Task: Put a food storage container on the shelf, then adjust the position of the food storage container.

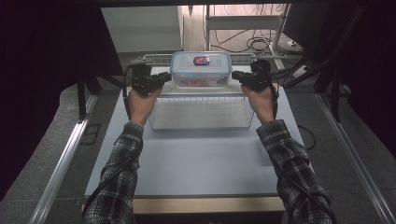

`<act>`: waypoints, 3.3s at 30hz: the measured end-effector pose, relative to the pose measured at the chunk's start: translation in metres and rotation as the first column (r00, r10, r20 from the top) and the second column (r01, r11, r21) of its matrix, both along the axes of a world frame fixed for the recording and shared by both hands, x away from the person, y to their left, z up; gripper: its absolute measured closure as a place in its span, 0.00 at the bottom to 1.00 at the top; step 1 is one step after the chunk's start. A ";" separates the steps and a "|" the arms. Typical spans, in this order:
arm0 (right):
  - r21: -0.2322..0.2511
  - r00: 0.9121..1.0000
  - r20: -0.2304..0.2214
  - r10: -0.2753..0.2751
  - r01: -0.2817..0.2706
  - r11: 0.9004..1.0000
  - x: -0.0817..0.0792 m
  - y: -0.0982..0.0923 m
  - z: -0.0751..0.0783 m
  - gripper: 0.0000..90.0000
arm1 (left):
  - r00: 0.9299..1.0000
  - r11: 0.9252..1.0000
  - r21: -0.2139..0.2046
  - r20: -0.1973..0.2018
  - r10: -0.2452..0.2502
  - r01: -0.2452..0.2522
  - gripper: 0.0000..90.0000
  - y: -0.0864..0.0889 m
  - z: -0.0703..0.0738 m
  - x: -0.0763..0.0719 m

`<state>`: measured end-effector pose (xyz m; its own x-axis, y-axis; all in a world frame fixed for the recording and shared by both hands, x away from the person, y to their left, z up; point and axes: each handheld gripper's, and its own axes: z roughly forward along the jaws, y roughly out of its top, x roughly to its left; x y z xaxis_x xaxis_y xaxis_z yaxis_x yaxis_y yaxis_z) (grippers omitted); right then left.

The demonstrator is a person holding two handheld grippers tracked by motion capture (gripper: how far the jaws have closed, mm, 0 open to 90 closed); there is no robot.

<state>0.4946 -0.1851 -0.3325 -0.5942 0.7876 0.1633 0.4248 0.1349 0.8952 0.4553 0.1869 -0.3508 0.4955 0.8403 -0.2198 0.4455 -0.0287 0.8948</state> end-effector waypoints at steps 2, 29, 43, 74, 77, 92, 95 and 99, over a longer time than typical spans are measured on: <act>0.004 1.000 0.015 0.017 -0.018 1.000 -0.006 -0.004 0.001 0.85 | 1.000 1.000 0.004 0.011 -0.006 0.006 0.80 0.002 -0.001 -0.007; -0.074 0.977 0.080 0.195 -0.190 0.979 -0.105 -0.028 -0.035 0.21 | 0.984 0.982 0.093 0.054 -0.167 0.162 0.11 -0.013 -0.049 -0.119; -0.125 0.974 0.065 0.216 -0.207 0.970 -0.136 -0.036 -0.081 0.04 | 0.981 0.970 0.148 0.018 -0.195 0.191 0.02 -0.012 -0.100 -0.154; -0.170 0.976 -0.036 0.212 -0.216 0.962 -0.182 -0.046 -0.150 0.05 | 0.976 0.952 0.215 -0.008 -0.219 0.216 0.04 -0.011 -0.156 -0.197; -0.180 0.980 -0.046 0.194 -0.199 0.963 -0.179 -0.047 -0.151 0.00 | 0.975 0.950 0.224 -0.019 -0.220 0.218 0.04 -0.012 -0.157 -0.196; -0.224 0.993 -0.092 0.071 -0.090 0.970 -0.167 -0.084 -0.132 0.49 | 0.973 0.947 0.223 -0.039 -0.227 0.230 0.05 -0.011 -0.163 -0.193; -0.227 0.995 -0.087 0.052 -0.071 0.971 -0.162 -0.099 -0.129 0.69 | 0.971 0.944 0.228 -0.043 -0.234 0.238 0.05 -0.013 -0.163 -0.192; -0.256 0.997 -0.072 -0.016 -0.003 0.967 -0.155 -0.119 -0.126 0.88 | 0.971 0.942 0.237 -0.038 -0.236 0.238 0.05 -0.014 -0.163 -0.193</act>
